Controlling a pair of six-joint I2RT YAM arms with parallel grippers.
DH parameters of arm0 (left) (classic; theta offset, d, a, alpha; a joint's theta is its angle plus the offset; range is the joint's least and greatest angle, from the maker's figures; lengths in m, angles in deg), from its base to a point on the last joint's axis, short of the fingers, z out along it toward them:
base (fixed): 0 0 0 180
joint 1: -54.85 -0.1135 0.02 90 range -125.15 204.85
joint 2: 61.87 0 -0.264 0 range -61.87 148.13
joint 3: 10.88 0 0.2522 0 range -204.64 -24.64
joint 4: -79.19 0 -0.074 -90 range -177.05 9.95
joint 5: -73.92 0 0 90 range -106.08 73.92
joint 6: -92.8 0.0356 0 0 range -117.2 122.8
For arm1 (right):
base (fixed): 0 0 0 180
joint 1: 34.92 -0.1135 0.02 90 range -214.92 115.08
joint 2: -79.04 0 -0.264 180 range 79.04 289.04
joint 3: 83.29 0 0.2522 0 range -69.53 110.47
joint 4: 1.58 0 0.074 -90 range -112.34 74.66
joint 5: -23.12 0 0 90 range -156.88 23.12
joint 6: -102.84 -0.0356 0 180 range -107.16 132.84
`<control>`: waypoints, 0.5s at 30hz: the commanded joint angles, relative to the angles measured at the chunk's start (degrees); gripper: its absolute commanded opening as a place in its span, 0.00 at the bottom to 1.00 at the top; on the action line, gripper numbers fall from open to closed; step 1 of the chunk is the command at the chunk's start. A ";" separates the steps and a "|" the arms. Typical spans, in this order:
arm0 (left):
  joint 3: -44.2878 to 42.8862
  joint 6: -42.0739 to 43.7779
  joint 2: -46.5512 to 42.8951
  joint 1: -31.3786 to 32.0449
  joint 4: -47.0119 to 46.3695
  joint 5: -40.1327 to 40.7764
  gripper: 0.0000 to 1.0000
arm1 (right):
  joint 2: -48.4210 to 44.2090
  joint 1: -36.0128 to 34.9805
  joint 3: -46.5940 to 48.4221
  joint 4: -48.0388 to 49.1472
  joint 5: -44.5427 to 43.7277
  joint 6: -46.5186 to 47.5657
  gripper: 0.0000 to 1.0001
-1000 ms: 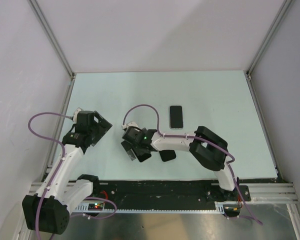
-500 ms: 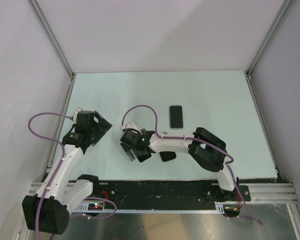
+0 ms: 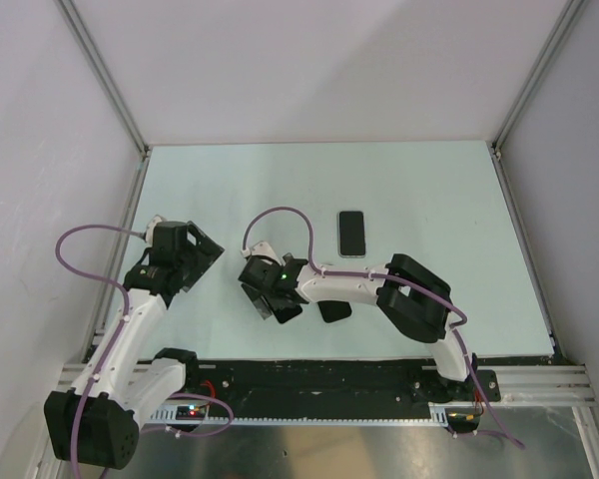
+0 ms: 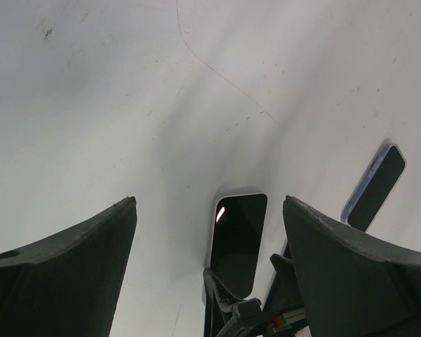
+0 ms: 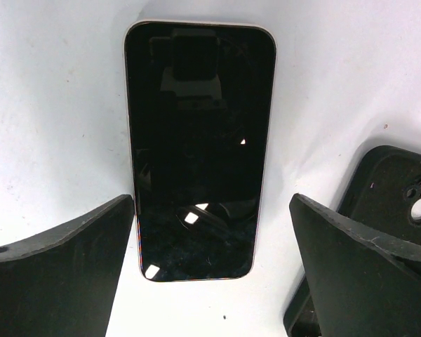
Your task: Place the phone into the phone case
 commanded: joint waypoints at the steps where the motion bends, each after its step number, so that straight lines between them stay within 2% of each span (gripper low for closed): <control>1: -1.30 1.37 -0.85 -0.43 -0.44 -0.96 0.89 | 0.29 -0.25 2.26 -0.97 -2.12 0.26 0.99; 15: -0.70 1.20 -1.42 -0.46 -0.37 -0.83 0.89 | 0.24 0.39 -0.20 2.12 3.41 -0.65 0.99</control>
